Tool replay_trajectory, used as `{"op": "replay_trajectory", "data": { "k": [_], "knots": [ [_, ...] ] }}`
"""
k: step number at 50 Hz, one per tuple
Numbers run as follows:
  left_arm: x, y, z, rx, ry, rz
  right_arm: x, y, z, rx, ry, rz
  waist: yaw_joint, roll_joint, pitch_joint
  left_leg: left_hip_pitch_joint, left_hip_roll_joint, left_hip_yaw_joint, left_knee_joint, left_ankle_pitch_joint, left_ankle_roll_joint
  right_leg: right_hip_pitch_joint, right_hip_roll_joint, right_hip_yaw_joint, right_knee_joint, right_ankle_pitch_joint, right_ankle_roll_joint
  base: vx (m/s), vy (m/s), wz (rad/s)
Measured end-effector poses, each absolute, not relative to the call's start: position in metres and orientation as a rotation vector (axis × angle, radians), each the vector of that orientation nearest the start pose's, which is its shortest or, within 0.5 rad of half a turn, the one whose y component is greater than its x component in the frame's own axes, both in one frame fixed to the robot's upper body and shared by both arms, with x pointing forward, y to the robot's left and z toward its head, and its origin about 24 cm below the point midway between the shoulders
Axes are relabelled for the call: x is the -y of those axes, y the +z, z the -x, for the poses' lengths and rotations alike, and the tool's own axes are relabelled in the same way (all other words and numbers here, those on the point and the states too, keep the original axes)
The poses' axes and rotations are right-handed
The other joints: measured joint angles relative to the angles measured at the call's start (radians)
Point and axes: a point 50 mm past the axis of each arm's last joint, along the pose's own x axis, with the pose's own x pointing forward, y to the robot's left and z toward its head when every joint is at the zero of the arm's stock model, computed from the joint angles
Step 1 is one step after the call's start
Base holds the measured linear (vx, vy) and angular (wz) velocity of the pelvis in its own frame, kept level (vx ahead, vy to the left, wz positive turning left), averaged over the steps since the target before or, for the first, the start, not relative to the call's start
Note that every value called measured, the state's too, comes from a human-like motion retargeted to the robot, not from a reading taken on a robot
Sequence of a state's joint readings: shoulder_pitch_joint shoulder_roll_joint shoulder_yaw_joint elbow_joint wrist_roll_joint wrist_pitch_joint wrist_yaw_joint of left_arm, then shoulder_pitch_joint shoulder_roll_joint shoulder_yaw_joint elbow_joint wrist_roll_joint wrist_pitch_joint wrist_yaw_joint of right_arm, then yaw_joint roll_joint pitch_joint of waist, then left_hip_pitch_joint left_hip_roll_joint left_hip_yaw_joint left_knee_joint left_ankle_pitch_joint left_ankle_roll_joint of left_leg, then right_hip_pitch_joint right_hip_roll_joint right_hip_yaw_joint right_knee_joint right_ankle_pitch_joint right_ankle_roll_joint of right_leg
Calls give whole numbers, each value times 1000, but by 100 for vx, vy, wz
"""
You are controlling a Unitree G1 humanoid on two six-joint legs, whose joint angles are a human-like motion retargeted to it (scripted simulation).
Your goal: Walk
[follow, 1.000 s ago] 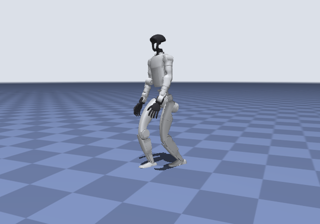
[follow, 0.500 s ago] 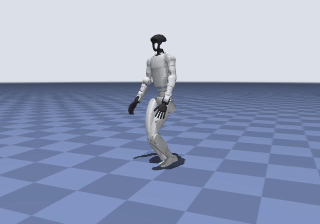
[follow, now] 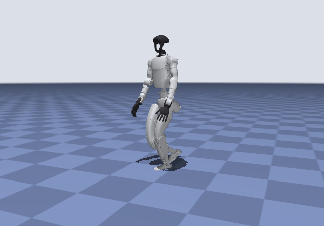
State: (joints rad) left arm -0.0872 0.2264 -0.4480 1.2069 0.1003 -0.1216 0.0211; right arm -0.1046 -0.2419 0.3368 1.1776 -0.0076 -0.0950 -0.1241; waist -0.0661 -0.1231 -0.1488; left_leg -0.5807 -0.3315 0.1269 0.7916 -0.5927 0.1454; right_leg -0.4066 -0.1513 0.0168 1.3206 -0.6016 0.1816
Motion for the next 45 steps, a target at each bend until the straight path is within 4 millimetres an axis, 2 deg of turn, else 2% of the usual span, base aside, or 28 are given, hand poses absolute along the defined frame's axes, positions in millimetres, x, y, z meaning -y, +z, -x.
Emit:
{"op": "replay_trajectory", "data": {
  "k": [3,5,10,14,20,23,28,30,33,37,40,45],
  "knots": [
    [-193,-156,-128,-1019,-347,-576,215,-144,-149,-964,59,482,-27,-17,-1,53,-34,-2,-61,2,9,-86,-67,1,151,60,7,2,1,12],
    [-194,-155,-131,-1017,-354,-587,219,-141,-154,-946,44,485,-36,-4,-2,104,-33,-16,-137,14,8,-157,-88,-2,201,72,-14,0,0,0],
    [-190,-158,-124,-1039,-370,-601,225,-140,-152,-940,2,493,-74,15,5,153,-24,-18,-135,-21,-1,-295,-139,-13,196,-7,-62,0,0,0],
    [-188,-156,-134,-1021,-370,-606,234,-137,-155,-938,-39,503,-72,75,6,211,33,-38,-204,-36,-14,-377,-87,-45,22,-34,-84,2,0,-6],
    [-184,-150,-151,-964,-389,-619,242,-140,-145,-982,-86,505,-57,128,2,243,106,-42,-186,-94,-22,-423,42,-32,-272,-15,-65,0,0,0],
    [-181,-147,-157,-937,-398,-624,244,-143,-137,-1011,-96,504,-45,143,0,245,138,-46,-122,-137,-27,-409,97,-22,-341,1,-66,1,0,-7],
    [-179,-147,-157,-927,-405,-618,244,-148,-121,-1057,-97,515,-29,160,0,242,189,-62,42,-185,-50,-352,159,-37,-327,18,-92,0,0,-4],
    [-180,-147,-157,-924,-406,-620,244,-150,-117,-1067,-99,523,-16,192,6,235,247,-75,138,-191,-74,-301,211,-63,-354,32,-112,0,0,0],
    [-181,-148,-154,-928,-412,-629,243,-152,-110,-1079,-89,543,6,225,15,184,330,-83,354,-144,-117,-258,282,-86,-351,23,-145,0,0,-16],
    [-182,-148,-153,-928,-430,-654,244,-150,-111,-1062,-69,578,47,265,19,65,454,-88,648,-3,-151,-216,371,-101,-384,2,-198,0,-1,-19],
    [-182,-148,-153,-925,-444,-676,246,-149,-114,-1045,-57,604,72,269,14,-39,511,-93,782,45,-132,-188,404,-93,-421,-8,-216,0,0,0],
    [-183,-148,-152,-932,-458,-688,247,-146,-120,-1027,-42,622,97,252,8,-176,532,-92,785,13,-92,-126,409,-75,-480,-11,-209,0,0,0]
  ]
}}
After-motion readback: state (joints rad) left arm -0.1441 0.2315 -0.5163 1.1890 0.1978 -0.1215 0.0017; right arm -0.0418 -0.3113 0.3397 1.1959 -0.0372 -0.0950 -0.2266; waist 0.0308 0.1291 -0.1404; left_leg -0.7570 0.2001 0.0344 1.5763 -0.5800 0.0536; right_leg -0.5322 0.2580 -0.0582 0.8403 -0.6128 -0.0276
